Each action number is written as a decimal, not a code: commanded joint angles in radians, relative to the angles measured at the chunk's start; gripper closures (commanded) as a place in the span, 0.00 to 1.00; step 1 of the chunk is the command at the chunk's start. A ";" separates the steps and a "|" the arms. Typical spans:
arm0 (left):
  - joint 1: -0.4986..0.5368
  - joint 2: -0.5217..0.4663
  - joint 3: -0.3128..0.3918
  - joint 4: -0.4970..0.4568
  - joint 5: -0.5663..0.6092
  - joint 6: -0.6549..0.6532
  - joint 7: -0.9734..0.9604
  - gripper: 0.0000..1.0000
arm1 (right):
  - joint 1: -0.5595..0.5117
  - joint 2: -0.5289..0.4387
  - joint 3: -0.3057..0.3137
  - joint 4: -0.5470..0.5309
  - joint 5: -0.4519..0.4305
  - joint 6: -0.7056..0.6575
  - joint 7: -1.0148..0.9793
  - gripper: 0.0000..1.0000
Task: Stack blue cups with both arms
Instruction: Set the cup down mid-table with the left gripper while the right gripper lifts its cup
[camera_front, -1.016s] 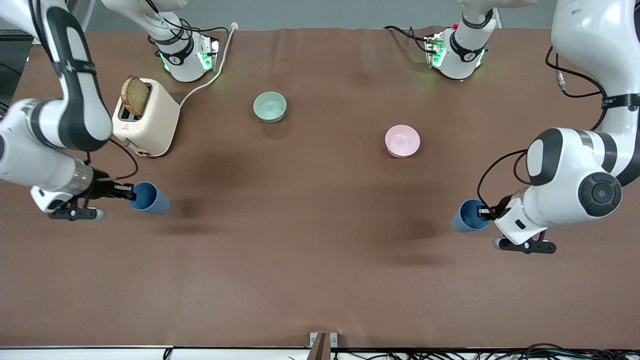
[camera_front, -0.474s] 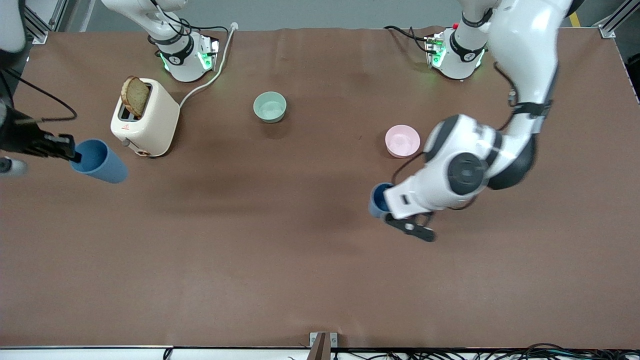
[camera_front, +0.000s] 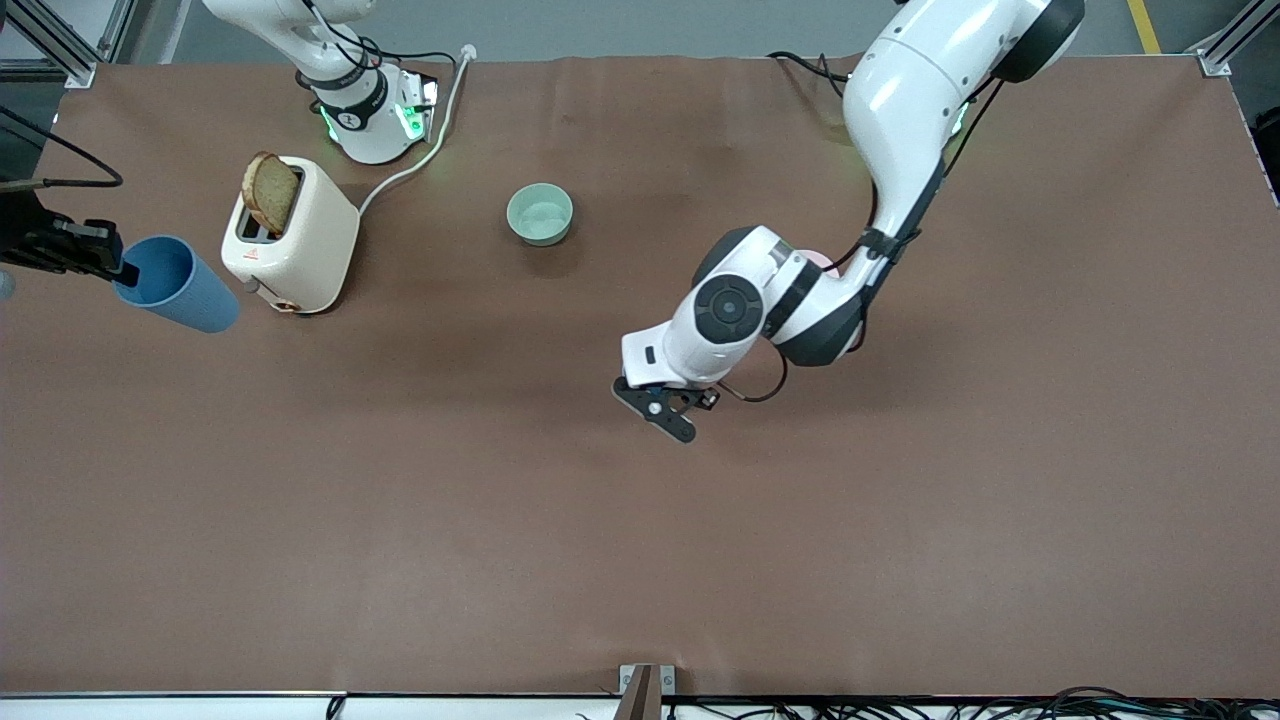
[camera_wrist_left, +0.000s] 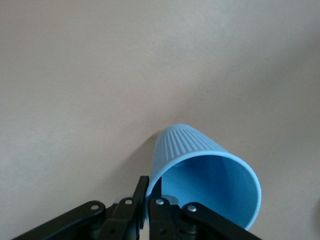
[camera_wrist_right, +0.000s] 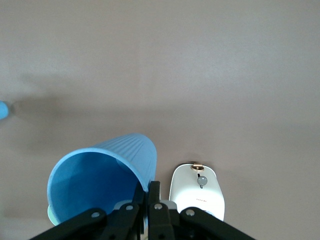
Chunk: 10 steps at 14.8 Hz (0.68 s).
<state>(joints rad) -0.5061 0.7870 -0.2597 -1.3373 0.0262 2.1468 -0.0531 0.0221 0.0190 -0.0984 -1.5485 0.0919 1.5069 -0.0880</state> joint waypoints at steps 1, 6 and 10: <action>-0.023 0.043 0.010 0.033 0.037 0.015 0.003 0.95 | -0.005 -0.017 0.008 0.001 -0.014 -0.011 0.010 1.00; -0.025 -0.021 0.016 0.030 0.035 -0.022 -0.002 0.00 | 0.004 -0.014 0.012 -0.002 -0.001 0.001 0.020 1.00; 0.085 -0.185 0.017 0.032 0.034 -0.197 -0.001 0.00 | 0.067 -0.008 0.014 -0.008 0.003 0.038 0.115 1.00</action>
<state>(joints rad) -0.4927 0.7174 -0.2458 -1.2742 0.0492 2.0165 -0.0566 0.0490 0.0188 -0.0870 -1.5476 0.0940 1.5261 -0.0360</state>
